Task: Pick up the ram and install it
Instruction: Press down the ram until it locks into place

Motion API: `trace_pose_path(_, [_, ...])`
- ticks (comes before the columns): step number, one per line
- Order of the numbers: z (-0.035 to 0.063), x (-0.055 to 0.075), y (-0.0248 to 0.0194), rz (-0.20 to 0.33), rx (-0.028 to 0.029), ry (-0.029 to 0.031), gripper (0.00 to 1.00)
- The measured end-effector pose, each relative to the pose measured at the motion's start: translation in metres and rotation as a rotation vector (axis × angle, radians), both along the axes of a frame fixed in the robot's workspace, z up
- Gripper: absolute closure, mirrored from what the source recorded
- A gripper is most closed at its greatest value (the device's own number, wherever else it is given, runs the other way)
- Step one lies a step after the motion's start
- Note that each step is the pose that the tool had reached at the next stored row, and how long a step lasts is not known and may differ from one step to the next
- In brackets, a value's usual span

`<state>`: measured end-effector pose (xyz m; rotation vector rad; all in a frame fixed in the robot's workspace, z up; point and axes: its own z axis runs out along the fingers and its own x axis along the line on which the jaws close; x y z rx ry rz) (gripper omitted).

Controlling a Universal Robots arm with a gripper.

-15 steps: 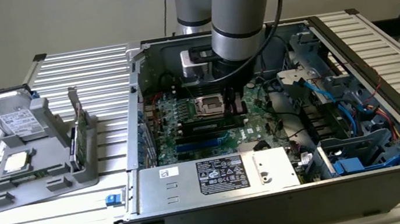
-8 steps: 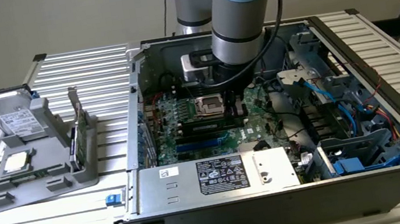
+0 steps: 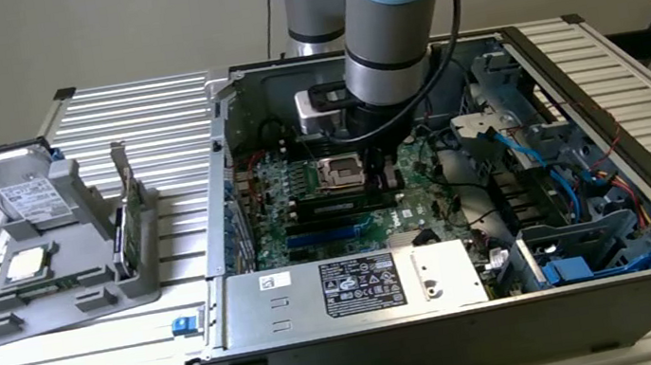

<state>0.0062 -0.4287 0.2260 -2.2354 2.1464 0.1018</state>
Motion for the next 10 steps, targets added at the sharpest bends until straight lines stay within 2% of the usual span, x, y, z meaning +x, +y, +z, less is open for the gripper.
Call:
trace_pose_path(3, [-0.0004,0.000,-0.0001,0.009,-0.0006,0.0003,0.89])
trace_pose_path(4, [0.0017,0.000,0.0001,0.012,0.0014,0.0005,0.89])
trace_pose_path(7, [0.0147,0.000,0.0000,0.023,0.0001,0.0001,0.89])
trace_pose_path(10, [0.0192,-0.002,0.0000,0.031,0.0001,-0.0007,0.89])
